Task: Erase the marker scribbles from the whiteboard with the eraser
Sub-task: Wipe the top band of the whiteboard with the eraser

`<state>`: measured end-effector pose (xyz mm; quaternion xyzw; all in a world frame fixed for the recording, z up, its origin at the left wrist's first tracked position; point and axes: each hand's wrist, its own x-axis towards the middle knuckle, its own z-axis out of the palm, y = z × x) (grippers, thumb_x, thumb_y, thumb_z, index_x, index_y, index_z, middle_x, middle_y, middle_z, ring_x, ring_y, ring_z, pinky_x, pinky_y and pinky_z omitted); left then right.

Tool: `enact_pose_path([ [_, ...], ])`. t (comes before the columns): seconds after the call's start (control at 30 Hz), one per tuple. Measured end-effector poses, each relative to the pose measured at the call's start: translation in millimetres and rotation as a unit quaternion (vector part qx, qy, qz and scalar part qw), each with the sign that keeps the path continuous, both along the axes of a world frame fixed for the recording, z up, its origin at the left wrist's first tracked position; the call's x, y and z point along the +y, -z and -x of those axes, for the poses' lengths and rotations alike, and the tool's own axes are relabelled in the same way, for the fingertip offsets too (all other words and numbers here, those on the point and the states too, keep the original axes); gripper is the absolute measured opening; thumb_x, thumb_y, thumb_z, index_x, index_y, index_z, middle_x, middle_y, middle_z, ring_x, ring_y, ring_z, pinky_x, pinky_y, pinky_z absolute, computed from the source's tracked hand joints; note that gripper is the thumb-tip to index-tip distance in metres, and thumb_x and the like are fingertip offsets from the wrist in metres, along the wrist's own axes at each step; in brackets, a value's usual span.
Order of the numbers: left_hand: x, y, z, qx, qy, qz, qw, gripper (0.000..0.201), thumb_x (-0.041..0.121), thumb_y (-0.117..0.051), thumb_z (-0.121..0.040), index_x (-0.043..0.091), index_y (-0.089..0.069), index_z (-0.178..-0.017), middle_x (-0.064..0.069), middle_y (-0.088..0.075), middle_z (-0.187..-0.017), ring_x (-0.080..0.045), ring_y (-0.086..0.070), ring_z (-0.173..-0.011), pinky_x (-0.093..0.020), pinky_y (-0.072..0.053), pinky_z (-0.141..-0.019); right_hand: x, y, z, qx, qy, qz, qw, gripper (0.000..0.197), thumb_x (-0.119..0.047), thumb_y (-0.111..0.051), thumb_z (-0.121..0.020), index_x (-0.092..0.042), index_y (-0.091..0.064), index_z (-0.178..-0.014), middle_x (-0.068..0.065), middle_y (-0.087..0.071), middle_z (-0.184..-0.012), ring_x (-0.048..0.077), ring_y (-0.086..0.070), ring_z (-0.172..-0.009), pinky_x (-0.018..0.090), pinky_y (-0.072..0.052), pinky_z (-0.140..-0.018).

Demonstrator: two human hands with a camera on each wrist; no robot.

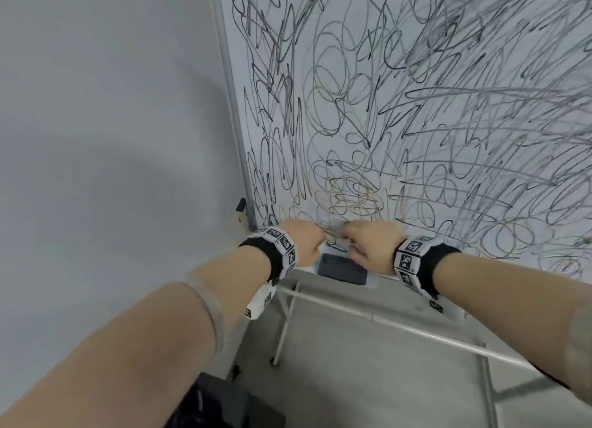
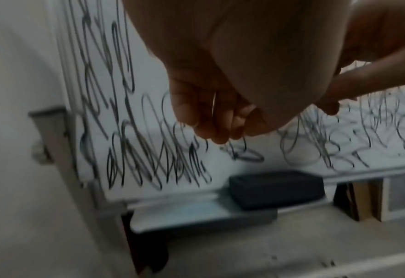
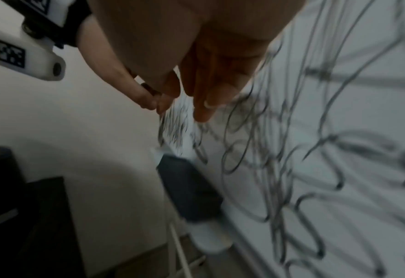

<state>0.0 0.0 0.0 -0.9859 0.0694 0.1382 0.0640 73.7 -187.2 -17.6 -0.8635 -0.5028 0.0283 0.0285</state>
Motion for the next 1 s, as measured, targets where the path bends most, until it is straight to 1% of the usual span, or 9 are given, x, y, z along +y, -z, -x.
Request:
enact_pose_path([
  [0.1, 8.2, 46.9, 3.6, 0.054, -0.044, 0.019, 0.997, 0.023, 0.027, -0.047, -0.091, 0.013, -0.06, -0.105, -0.006, -0.065, -0.089, -0.029, -0.063, -0.08, -0.034, -0.051, -0.066, 7.5, 46.9, 4.7, 0.038, 0.03, 0.072, 0.996, 0.048, -0.038, -0.044, -0.093, -0.016, -0.045, -0.137, 0.002, -0.04, -0.148, 0.03, -0.061, -0.111, 0.037, -0.053, -0.083],
  [0.2, 10.2, 80.7, 8.5, 0.063, -0.063, 0.036, 0.995, 0.026, 0.029, -0.049, -0.091, 0.015, -0.054, -0.112, -0.005, -0.065, -0.094, -0.024, -0.06, -0.076, -0.031, -0.049, -0.061, 9.4, 78.2, 10.3, 0.049, 0.054, 0.11, 0.991, 0.042, -0.038, -0.046, -0.094, -0.012, -0.049, -0.126, 0.009, -0.037, -0.142, 0.031, -0.062, -0.101, 0.035, -0.05, -0.078],
  [0.3, 12.2, 97.8, 5.5, 0.05, -0.078, 0.06, 0.994, 0.018, 0.028, -0.051, -0.089, 0.016, -0.051, -0.102, 0.001, -0.058, -0.079, -0.022, -0.058, -0.069, -0.027, -0.039, -0.054, 12.6, 91.9, 8.2, 0.058, 0.058, 0.099, 0.992, 0.035, -0.035, -0.044, -0.097, -0.011, -0.049, -0.123, 0.011, -0.037, -0.135, 0.029, -0.059, -0.097, 0.032, -0.044, -0.075],
  [0.4, 10.1, 106.1, 1.4, 0.037, -0.085, 0.076, 0.993, 0.01, 0.026, -0.052, -0.086, 0.018, -0.05, -0.091, 0.002, -0.055, -0.072, -0.022, -0.058, -0.065, -0.026, -0.043, -0.053, 16.5, 96.9, 6.1, 0.061, 0.065, 0.094, 0.992, 0.034, -0.031, -0.045, -0.099, -0.011, -0.047, -0.126, 0.013, -0.032, -0.14, 0.031, -0.058, -0.097, 0.034, -0.048, -0.079],
  [0.53, 10.2, 113.1, -7.4, 0.044, -0.094, 0.1, 0.99, 0.006, 0.022, -0.05, -0.088, 0.018, -0.047, -0.09, 0.001, -0.053, -0.077, -0.024, -0.058, -0.072, -0.028, -0.04, -0.058, 19.7, 101.5, 5.3, 0.055, 0.055, 0.103, 0.992, 0.029, -0.027, -0.049, -0.096, -0.014, -0.046, -0.122, 0.012, -0.038, -0.131, 0.031, -0.059, -0.096, 0.039, -0.052, -0.08],
  [0.63, 12.8, 115.4, -13.1, 0.04, -0.078, 0.092, 0.992, 0.015, 0.031, -0.051, -0.092, 0.017, -0.047, -0.089, -0.003, -0.057, -0.087, -0.025, -0.06, -0.081, -0.03, -0.041, -0.063, 20.0, 106.6, 7.2, 0.05, 0.058, 0.113, 0.991, 0.028, -0.024, -0.054, -0.093, -0.017, -0.045, -0.119, 0.011, -0.042, -0.13, 0.03, -0.06, -0.095, 0.04, -0.054, -0.074],
  [0.77, 13.0, 116.1, -16.2, 0.038, -0.068, 0.092, 0.993, 0.018, 0.033, -0.055, -0.092, 0.017, -0.049, -0.087, -0.006, -0.062, -0.089, -0.025, -0.06, -0.078, -0.028, -0.04, -0.061, 21.2, 112.8, 8.4, 0.046, 0.059, 0.131, 0.989, 0.029, -0.021, -0.054, -0.093, -0.02, -0.043, -0.119, 0.01, -0.04, -0.136, 0.03, -0.061, -0.095, 0.034, -0.043, -0.059],
  [0.9, 14.2, 116.4, -14.1, 0.029, -0.059, 0.069, 0.995, 0.021, 0.035, -0.056, -0.089, 0.016, -0.053, -0.08, -0.001, -0.057, -0.077, -0.023, -0.054, -0.067, -0.026, -0.032, -0.051, 22.3, 111.2, 6.9, 0.055, 0.048, 0.105, 0.992, 0.026, -0.022, -0.051, -0.093, -0.02, -0.045, -0.118, 0.011, -0.038, -0.132, 0.032, -0.058, -0.089, 0.037, -0.052, -0.067],
  [1.0, 15.6, 114.2, -14.0, 0.036, -0.056, 0.078, 0.995, 0.022, 0.036, -0.057, -0.085, 0.02, -0.05, -0.072, 0.003, -0.054, -0.069, -0.022, -0.053, -0.064, -0.028, -0.041, -0.054, 22.2, 109.2, 7.7, 0.053, 0.049, 0.102, 0.992, 0.032, -0.026, -0.052, -0.091, -0.017, -0.044, -0.121, 0.012, -0.037, -0.132, 0.031, -0.058, -0.09, 0.036, -0.051, -0.069],
])
